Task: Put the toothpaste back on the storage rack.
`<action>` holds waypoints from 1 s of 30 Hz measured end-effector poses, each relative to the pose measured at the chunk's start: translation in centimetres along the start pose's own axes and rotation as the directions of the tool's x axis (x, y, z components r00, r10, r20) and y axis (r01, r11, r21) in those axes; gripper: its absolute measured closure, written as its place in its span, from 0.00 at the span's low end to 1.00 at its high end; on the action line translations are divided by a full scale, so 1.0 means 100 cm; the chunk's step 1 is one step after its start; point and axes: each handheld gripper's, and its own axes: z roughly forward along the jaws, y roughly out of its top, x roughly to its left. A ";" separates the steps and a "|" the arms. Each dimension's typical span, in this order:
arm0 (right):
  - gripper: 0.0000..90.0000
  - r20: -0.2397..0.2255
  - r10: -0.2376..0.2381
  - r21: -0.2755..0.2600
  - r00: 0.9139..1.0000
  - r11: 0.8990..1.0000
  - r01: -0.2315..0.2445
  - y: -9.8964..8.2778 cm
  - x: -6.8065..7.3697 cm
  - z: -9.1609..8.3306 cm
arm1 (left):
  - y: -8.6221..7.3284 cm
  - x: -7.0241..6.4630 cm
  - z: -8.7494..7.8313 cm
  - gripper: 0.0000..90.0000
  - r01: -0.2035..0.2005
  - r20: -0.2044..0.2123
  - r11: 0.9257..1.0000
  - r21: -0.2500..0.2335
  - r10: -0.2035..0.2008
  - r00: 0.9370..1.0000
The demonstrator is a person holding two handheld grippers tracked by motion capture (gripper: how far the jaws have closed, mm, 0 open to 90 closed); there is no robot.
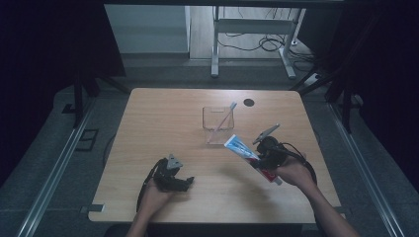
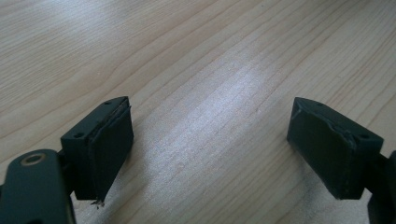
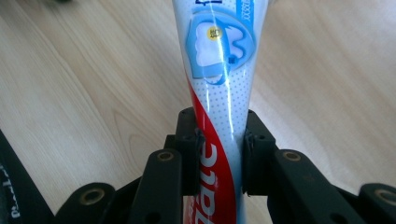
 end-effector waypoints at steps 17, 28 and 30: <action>0.81 0.038 0.000 -0.178 0.999 0.984 0.007 0.031 -0.009 -0.029 | 0.000 0.000 0.000 0.16 -0.001 -0.001 1.000 0.001 0.001 1.000; 0.81 0.033 0.017 -0.245 0.999 0.969 -0.009 0.052 -0.017 -0.027 | 0.000 0.000 0.000 0.16 -0.001 -0.001 1.000 0.000 0.001 1.000; 0.81 0.032 0.022 -0.257 0.999 0.966 -0.013 0.055 -0.018 -0.026 | 0.000 0.000 0.000 0.16 -0.002 -0.001 1.000 -0.001 0.002 1.000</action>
